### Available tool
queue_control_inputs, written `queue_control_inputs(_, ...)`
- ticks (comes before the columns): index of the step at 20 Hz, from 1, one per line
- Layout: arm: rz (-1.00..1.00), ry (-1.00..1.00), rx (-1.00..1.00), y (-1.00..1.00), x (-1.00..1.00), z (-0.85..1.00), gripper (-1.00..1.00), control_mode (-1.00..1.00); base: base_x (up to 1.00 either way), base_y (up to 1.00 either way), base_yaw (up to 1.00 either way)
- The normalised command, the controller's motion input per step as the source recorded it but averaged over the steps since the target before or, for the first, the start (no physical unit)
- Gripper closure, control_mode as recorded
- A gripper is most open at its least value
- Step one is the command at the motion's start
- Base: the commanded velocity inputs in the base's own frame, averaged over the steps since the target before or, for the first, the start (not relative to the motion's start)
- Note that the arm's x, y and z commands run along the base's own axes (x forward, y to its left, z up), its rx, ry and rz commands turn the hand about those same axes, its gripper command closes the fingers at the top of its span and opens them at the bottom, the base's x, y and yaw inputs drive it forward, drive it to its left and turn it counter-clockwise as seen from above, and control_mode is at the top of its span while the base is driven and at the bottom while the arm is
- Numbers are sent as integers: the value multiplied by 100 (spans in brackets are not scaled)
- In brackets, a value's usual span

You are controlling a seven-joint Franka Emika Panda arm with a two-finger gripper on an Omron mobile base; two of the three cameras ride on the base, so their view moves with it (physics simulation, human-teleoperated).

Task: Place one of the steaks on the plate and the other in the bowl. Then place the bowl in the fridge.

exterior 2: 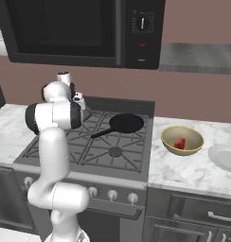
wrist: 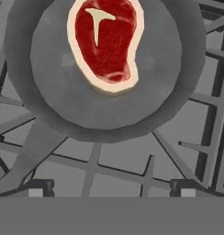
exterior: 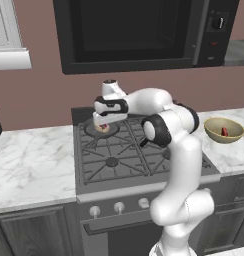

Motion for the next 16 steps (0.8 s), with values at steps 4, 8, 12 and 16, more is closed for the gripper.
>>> queue_control_inputs(4,0,15,-8,14,43,-4,-100,-100,0,0,0)
queue_control_inputs(8,0,9,-5,19,43,-1,-100,-100,0,0,0)
queue_control_inputs(12,0,2,-1,6,46,-34,-100,-100,0,0,0)
queue_control_inputs(16,0,0,0,0,30,-41,-100,-100,0,0,0)
